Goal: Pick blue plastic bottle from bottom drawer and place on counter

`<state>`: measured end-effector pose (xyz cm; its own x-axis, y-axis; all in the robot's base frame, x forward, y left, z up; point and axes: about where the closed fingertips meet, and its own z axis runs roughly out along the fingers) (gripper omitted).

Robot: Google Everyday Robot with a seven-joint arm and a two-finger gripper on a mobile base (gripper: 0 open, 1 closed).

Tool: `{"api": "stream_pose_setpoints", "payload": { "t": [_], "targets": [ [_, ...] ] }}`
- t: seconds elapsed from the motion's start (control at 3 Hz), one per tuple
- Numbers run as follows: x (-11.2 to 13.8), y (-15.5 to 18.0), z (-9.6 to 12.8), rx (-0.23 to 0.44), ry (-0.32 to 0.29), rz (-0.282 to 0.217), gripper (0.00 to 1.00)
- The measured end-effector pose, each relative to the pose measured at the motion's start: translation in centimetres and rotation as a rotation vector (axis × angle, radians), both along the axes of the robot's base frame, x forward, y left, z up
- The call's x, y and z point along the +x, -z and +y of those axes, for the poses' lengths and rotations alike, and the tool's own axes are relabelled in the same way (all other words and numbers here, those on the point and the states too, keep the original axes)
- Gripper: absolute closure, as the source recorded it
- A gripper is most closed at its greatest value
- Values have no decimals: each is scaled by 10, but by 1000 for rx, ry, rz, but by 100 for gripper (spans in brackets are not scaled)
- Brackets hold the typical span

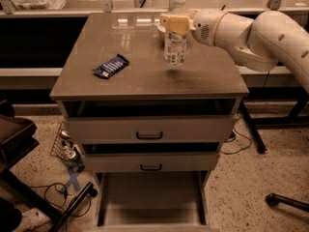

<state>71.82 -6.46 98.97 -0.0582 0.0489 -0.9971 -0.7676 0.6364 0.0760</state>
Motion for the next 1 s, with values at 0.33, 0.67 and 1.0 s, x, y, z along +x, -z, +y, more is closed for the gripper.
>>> {"api": "stream_pose_setpoints", "payload": {
  "t": [0.33,0.67,1.0],
  "targets": [
    [14,13,4,-12,4,24,100],
    [23,28,5,-20,12,29,100],
    [28,44,5,-9,19,23,100]
  ]
}}
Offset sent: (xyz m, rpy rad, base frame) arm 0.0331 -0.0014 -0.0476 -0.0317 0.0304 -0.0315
